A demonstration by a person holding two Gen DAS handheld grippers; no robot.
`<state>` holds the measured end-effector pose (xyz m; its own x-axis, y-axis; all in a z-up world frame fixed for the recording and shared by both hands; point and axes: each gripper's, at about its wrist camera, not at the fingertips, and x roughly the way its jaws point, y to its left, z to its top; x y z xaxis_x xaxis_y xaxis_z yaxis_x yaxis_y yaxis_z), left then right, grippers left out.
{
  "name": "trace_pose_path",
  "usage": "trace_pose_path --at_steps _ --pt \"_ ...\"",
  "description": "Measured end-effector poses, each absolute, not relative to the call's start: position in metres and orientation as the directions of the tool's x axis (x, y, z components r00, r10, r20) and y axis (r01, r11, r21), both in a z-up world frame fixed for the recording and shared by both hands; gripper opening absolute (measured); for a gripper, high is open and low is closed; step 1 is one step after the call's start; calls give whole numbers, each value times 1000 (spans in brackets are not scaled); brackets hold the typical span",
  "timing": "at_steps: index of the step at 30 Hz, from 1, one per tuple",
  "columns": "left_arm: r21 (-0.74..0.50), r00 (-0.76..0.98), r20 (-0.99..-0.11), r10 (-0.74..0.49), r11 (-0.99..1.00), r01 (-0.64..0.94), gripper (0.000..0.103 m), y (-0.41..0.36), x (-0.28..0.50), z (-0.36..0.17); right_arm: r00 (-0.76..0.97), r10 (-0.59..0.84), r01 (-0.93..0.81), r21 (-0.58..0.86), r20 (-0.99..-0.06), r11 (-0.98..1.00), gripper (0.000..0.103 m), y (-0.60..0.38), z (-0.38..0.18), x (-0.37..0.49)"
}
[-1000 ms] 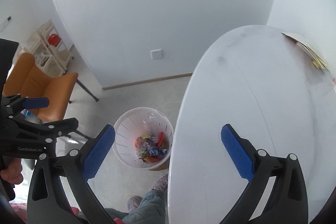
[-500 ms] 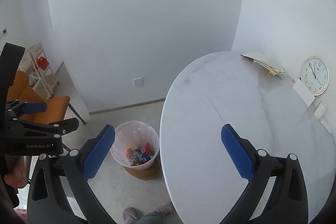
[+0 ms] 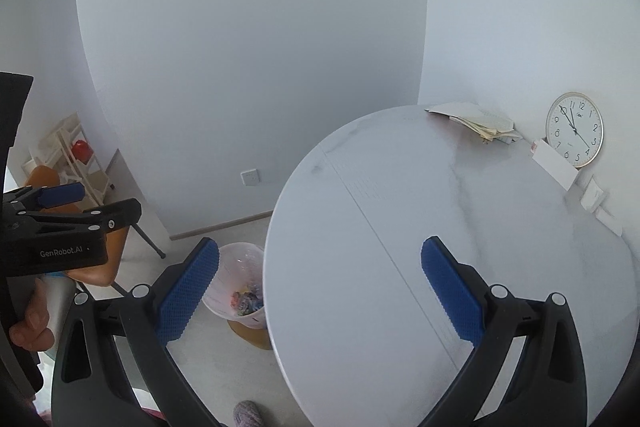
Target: Collect trash
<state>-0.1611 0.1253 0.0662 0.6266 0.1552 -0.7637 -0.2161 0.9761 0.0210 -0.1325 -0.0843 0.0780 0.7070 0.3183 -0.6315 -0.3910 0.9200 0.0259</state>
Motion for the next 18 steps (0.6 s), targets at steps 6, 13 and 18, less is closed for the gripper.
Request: trace_pose_path --at_steps 6,13,18 --pt "35 644 -744 181 972 -233 95 71 -165 77 716 328 -400 24 -616 916 100 -141 86 -130" --pt "21 641 -740 203 960 -279 95 38 -175 81 710 370 -447 23 -598 894 100 -169 88 -130" --pt "35 636 -737 231 952 -305 95 30 -183 83 705 396 -469 32 -589 882 100 -176 89 -135"
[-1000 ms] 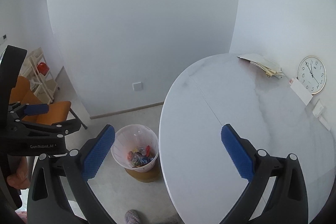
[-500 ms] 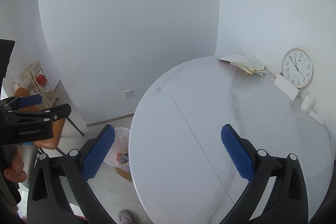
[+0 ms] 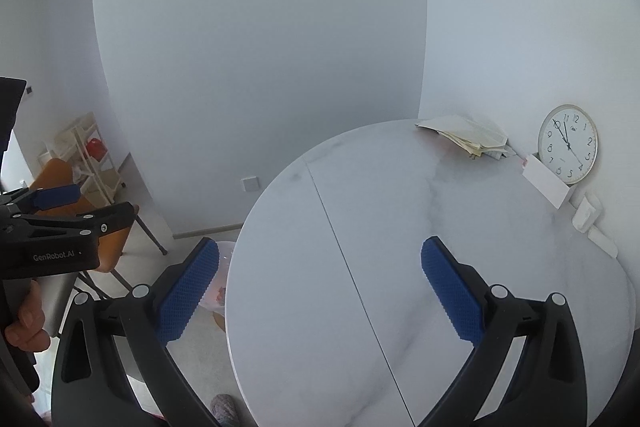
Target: Collect trash
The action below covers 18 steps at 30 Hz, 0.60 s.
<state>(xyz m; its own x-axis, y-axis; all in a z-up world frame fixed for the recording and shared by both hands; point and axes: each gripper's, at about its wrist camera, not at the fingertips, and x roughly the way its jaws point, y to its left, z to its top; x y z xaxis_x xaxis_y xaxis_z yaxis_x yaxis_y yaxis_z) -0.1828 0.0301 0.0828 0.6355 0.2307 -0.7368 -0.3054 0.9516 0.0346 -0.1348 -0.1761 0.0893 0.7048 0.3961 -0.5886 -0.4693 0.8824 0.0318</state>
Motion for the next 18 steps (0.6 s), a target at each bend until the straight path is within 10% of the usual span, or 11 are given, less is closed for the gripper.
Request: trace_pose_path --at_steps 18 --pt "52 633 -734 248 949 -311 95 25 -193 86 700 410 -479 41 -585 877 100 -182 91 -147"
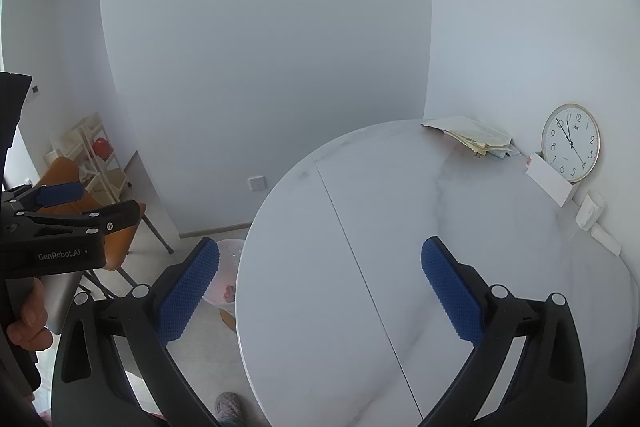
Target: Collect trash
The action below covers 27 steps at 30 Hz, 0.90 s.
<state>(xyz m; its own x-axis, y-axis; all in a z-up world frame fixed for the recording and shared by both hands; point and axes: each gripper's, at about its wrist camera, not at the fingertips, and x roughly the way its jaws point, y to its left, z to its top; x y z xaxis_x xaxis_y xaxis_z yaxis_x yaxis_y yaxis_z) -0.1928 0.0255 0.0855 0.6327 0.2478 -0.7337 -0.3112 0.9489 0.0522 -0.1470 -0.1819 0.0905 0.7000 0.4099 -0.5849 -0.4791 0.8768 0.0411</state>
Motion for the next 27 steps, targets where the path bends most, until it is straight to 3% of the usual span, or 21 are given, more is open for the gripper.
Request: trace_pose_path --at_steps 27 --pt "54 632 -732 254 946 -319 95 26 -190 86 693 417 -495 32 -589 868 101 -179 89 -140"
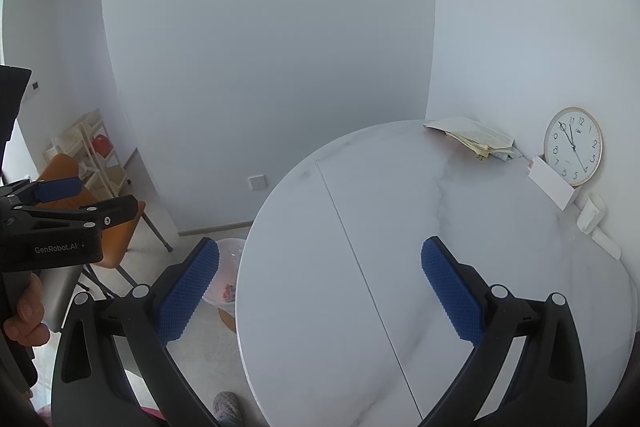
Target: Collect trash
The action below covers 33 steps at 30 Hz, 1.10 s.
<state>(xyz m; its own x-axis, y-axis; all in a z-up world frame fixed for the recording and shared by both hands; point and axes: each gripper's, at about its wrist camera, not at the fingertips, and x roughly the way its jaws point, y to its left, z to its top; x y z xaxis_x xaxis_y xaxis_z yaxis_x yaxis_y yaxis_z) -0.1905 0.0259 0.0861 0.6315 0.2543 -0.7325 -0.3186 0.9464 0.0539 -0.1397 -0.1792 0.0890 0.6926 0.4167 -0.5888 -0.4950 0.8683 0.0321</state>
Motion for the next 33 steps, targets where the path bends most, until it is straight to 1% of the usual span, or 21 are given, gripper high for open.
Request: trace_pose_path --at_steps 33 --pt "45 626 -740 248 946 -322 95 29 -190 87 691 411 -493 28 -594 869 100 -178 87 -139"
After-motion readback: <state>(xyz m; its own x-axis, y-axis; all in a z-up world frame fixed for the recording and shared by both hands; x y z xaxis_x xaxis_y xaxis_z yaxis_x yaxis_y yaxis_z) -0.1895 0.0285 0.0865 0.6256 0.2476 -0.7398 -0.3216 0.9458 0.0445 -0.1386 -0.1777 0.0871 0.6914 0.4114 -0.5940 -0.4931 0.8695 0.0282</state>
